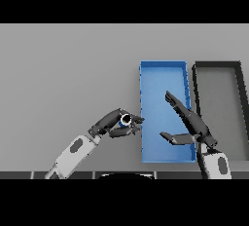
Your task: Pick up the blue pipe and place it into the blue bin.
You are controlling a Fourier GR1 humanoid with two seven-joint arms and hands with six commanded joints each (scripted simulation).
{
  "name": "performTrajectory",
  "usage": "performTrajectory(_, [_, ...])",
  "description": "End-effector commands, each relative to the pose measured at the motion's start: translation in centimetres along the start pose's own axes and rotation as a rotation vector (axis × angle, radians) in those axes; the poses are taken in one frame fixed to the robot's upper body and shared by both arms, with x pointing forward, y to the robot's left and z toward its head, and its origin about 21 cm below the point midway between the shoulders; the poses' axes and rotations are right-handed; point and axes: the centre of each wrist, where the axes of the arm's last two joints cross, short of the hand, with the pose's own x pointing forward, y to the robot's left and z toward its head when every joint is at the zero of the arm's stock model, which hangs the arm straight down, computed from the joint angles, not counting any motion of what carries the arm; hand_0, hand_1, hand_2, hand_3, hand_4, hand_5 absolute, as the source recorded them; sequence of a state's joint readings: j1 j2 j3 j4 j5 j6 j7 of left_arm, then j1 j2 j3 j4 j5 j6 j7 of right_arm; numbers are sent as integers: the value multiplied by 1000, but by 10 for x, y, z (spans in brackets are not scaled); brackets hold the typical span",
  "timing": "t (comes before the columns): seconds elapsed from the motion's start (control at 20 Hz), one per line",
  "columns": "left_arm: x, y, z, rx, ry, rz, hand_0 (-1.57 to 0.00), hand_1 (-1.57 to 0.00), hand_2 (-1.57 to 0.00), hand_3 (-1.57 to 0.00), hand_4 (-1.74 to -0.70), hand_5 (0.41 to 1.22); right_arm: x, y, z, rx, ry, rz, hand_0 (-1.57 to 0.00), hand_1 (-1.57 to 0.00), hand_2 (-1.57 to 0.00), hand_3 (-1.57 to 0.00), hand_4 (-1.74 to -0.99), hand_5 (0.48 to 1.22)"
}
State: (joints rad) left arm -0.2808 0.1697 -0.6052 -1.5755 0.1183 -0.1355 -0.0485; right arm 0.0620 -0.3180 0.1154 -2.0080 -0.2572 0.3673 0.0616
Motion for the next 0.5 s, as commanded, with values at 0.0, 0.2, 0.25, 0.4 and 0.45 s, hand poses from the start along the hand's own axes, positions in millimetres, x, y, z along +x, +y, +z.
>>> performTrajectory(0.0, [0, -1, -3, -2, -1, -6, -1571, -1571, -1571, -1489, -1741, 1221, 9, 5, -10, 54, 4, 9, 1, 1, 1, 1, -1319, 501])
performTrajectory(0.2, [-2, 0, -6, 2, 20, -13, -1571, -1571, -1571, -1485, -1741, 1221, 30, 16, -40, 225, 19, 48, 1, 1, 1, 1, -1314, 510])
performTrajectory(0.25, [0, 1, -3, -4, 12, -12, -1571, -1571, -1571, -1484, -1741, 1221, 33, 20, -47, 265, 4, 72, 1, 1, 1, 1, -1311, 517])
performTrajectory(0.4, [2, 3, -6, -17, 6, -8, -1571, -1571, -1571, -1486, -1741, 1221, 40, 28, -68, 356, 11, 107, 1, 1, 1, 1, -1276, 527])
performTrajectory(0.45, [3, 3, -8, -21, 0, -3, -1571, -1571, -1571, -1488, -1741, 1221, 40, 34, -76, 379, 16, 106, 1, 1, 1, 1, -1253, 529])
